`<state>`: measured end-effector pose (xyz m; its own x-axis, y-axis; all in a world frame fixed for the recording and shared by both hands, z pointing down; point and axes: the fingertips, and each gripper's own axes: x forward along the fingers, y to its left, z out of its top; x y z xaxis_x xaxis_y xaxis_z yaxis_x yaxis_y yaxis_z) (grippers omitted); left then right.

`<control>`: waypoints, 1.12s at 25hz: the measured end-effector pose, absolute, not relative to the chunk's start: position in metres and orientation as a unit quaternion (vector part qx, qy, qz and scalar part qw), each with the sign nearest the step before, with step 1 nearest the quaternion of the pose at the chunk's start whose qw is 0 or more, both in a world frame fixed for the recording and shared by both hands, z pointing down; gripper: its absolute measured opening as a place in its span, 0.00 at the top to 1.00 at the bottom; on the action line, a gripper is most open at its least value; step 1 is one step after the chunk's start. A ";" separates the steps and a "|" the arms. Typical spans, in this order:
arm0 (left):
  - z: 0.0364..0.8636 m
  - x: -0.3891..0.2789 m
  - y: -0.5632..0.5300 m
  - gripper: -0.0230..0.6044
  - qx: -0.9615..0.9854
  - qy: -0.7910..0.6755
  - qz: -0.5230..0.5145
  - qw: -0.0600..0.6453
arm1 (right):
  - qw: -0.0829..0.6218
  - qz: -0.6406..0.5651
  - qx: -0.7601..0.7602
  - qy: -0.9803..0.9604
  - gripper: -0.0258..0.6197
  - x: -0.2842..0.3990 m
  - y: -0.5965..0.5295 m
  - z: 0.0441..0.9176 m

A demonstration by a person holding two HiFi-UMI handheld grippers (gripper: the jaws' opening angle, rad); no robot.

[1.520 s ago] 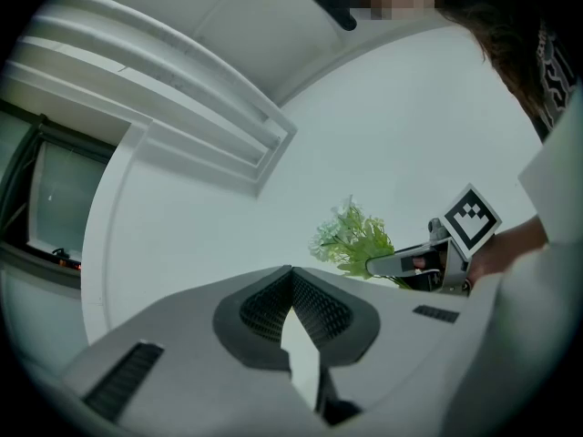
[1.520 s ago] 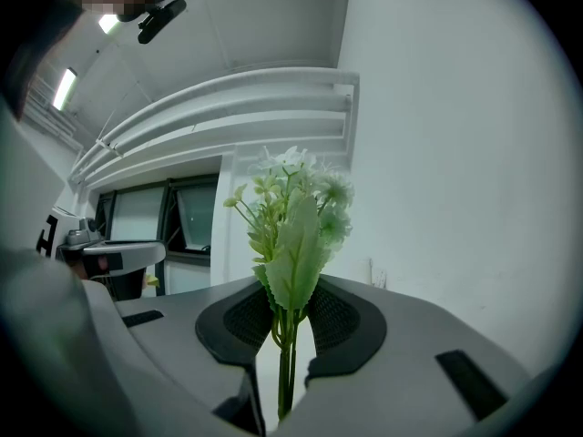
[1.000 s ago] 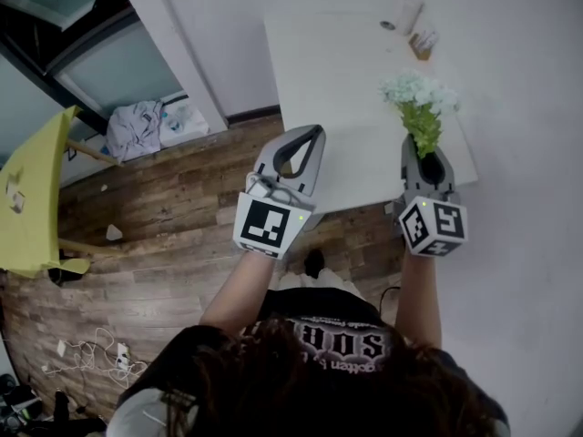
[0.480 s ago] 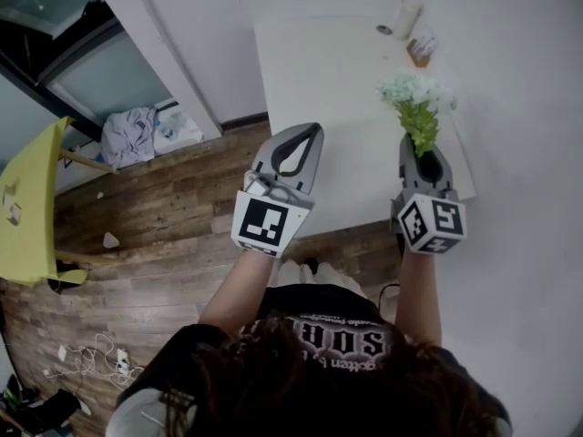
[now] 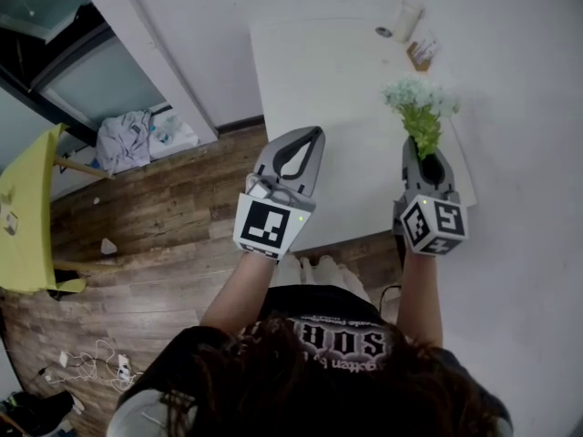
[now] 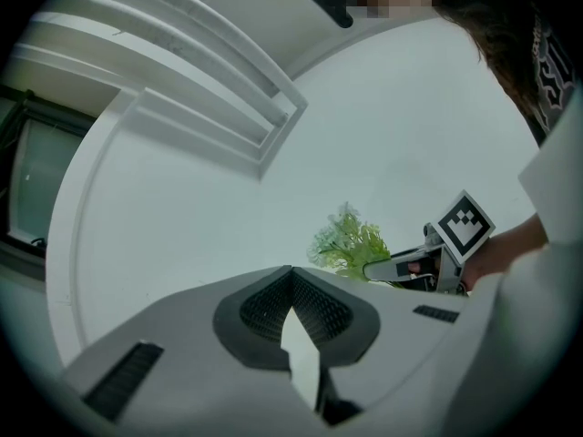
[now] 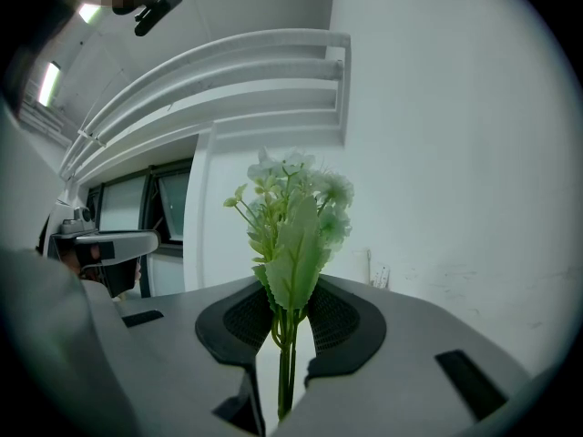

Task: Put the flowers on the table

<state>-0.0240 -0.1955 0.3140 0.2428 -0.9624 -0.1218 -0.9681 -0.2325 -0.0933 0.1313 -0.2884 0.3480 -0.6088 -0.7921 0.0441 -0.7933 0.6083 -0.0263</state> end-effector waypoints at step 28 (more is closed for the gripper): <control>0.310 -0.038 -0.321 0.97 -0.909 0.410 0.030 0.071 | 0.021 0.048 0.635 -0.770 0.82 0.134 -0.331 0.370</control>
<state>-0.0385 -0.3207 0.3098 0.6613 -0.7415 -0.1130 -0.7501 -0.6531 -0.1042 0.1343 -0.3313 0.3701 -0.1918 -0.9770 0.0931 -0.9810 0.1880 -0.0475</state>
